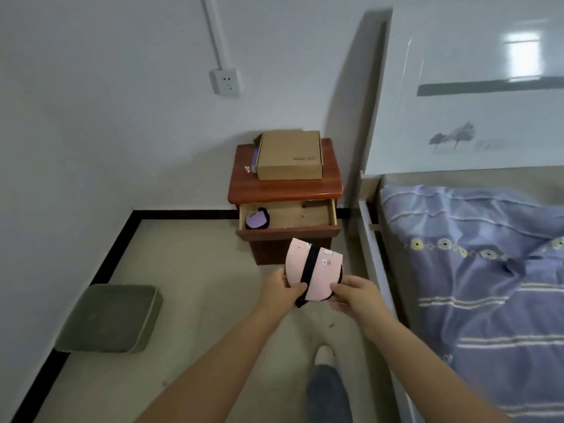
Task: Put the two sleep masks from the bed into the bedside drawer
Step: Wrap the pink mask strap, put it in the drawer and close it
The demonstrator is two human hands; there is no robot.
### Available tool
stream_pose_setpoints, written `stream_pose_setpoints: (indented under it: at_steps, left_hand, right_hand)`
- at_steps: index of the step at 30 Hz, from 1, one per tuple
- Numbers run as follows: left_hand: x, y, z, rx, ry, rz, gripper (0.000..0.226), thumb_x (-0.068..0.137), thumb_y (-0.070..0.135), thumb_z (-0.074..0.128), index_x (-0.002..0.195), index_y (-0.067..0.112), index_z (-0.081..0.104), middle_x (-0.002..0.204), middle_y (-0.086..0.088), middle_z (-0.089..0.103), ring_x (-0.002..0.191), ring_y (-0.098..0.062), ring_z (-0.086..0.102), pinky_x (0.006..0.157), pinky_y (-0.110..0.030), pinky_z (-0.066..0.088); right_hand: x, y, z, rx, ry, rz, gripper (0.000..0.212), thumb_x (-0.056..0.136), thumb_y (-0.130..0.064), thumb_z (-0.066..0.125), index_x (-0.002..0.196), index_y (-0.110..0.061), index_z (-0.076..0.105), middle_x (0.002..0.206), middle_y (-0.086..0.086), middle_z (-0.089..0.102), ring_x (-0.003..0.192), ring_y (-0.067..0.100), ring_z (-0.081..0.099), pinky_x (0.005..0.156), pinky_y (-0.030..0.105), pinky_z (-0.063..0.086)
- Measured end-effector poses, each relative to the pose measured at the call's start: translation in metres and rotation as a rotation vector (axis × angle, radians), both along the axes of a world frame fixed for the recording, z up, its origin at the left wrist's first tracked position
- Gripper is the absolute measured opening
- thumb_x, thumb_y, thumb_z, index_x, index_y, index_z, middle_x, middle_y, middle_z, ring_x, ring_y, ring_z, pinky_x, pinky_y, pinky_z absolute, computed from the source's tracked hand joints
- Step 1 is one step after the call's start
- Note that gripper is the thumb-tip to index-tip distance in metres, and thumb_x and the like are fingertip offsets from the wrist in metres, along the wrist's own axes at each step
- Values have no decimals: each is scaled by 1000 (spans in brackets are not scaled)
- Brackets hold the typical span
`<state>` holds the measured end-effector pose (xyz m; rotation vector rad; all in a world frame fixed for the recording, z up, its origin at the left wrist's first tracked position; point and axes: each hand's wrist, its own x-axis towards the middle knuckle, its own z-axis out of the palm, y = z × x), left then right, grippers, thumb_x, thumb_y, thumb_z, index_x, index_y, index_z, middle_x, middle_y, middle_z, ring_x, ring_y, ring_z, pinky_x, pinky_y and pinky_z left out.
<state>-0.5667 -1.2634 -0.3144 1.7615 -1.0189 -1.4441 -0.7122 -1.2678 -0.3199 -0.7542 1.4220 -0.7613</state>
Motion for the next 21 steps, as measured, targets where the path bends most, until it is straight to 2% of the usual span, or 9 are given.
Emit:
stream_pose_setpoints:
  at_steps: [2,4,6,8,11,14,17,20,21]
  left_hand:
    - [10,-51,-22,47,-85,19,28,84,-6,54,111,-1,50,113,-25,59,105,-35,58,90,-52,51]
    - [21,-105,-47,84,-130,54,21,84,-6,51,104,1,51,104,-20,56,101,-33,57,94,-53,49]
    - [31,-153,-73,130,-170,28,29,84,-7,45,112,-3,52,110,-22,58,103,-34,56,91,-43,50]
    - [40,-193,-99,153,-228,-91,35,84,-10,41,116,-4,53,119,-23,60,110,-34,56,81,-31,45]
    - [54,-246,-135,160,-293,-191,38,85,-12,39,118,-2,56,124,-21,60,114,-29,54,77,-23,41]
    - [63,-291,-166,169,-348,-173,38,87,-7,42,123,1,53,128,-17,58,117,-28,52,79,-20,38]
    - [68,-325,-198,230,-358,-56,38,89,2,49,127,2,49,131,-18,55,119,-29,51,99,-30,40]
    - [69,-348,-227,253,-339,-41,40,89,4,52,129,2,46,133,-18,53,121,-30,50,102,-36,40]
    - [70,-352,-236,265,-327,-43,43,89,4,52,131,1,43,136,-18,51,123,-29,49,104,-36,39]
  right_hand:
    - [11,-53,-23,7,71,49,11,83,1,53,92,4,59,74,13,58,63,17,54,59,24,47]
    - [23,-109,-48,20,101,92,8,83,-1,55,89,2,58,80,17,59,67,20,56,60,24,48]
    - [33,-157,-71,56,121,159,17,83,-6,58,99,0,56,87,13,59,77,22,58,62,24,49]
    - [36,-198,-93,89,171,176,24,81,-12,61,103,-3,54,94,11,57,83,21,56,65,26,49]
    - [33,-256,-124,96,261,283,30,80,-6,61,108,4,55,84,7,57,68,14,53,50,14,45]
    - [42,-301,-155,139,356,490,25,82,-13,59,105,-3,58,71,-5,53,63,8,50,53,15,42]
    - [53,-334,-192,279,350,448,18,83,-13,58,98,-2,61,66,0,52,57,11,46,53,19,39]
    - [63,-355,-223,409,301,299,8,83,-7,56,81,-1,61,63,6,51,56,15,45,52,23,39]
    - [65,-361,-233,437,299,239,13,83,-4,54,71,-4,58,61,7,50,54,15,45,51,24,39]
